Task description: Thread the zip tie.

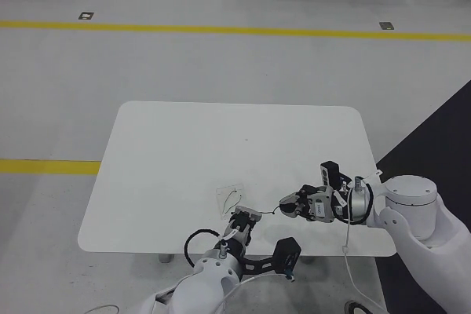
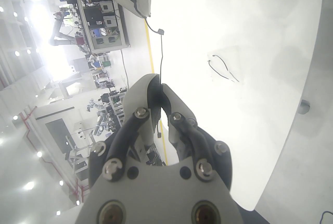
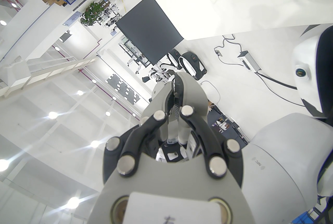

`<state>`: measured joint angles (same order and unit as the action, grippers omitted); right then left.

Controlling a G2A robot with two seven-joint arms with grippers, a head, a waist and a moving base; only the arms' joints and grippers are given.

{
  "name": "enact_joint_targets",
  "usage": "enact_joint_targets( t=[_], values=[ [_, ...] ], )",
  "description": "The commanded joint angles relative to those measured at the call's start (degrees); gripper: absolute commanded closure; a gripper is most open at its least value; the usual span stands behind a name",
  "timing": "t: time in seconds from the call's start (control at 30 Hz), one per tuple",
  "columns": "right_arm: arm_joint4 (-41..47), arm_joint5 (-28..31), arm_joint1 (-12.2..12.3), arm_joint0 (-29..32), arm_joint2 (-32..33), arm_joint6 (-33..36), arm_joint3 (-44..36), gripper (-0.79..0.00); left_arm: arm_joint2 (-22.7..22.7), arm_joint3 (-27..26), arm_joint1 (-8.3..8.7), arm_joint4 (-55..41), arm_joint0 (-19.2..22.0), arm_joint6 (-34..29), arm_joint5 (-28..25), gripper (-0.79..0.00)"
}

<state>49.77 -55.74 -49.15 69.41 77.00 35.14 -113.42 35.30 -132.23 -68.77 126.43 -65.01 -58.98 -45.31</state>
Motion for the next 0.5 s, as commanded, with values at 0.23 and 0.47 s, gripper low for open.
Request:
enact_joint_targets(
  t=[0.23,0.47],
  values=[
    [0.0,0.0,0.0,0.0,0.0,0.0,0.0,0.0,0.1,0.6,-0.97,1.7,-0.5,0.4,-0.4,0.0],
    [0.0,0.0,0.0,0.0,0.0,0.0,0.0,0.0,1.7,-0.1,-1.4,1.6,-1.9,0.8,-0.8,0.0]
  ],
)
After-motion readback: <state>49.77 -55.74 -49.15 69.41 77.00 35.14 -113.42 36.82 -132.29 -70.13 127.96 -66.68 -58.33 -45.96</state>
